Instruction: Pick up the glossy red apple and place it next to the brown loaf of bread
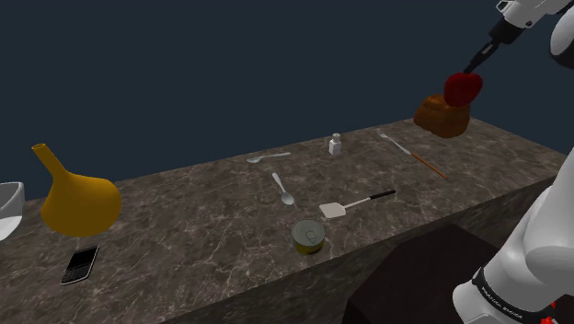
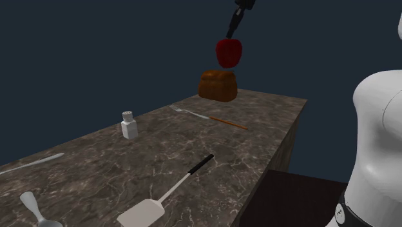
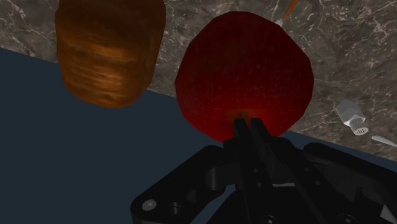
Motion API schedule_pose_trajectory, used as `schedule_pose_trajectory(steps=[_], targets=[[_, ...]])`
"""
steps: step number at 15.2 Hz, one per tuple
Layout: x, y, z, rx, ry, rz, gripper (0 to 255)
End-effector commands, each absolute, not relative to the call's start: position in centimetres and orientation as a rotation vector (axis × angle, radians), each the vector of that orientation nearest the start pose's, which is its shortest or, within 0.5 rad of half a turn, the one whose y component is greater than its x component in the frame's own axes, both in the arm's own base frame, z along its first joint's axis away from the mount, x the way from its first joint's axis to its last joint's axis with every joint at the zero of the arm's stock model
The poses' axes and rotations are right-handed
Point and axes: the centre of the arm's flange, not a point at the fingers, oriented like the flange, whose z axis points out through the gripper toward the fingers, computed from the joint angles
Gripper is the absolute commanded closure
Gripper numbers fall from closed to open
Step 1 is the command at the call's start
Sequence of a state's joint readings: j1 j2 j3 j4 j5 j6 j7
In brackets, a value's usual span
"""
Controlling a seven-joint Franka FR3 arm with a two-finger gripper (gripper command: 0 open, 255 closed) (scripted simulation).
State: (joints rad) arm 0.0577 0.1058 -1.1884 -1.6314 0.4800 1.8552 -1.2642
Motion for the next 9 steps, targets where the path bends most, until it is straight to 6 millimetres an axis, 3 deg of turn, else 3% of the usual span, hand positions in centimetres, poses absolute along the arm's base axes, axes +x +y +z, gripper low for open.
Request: schedule_pose_trajectory(steps=[1,9], targets=[[31.1,-50.7,59.3,-3.107,-0.081,-0.656,255],[31.1,-50.7,55.1,-3.107,-0.081,-0.656,255]])
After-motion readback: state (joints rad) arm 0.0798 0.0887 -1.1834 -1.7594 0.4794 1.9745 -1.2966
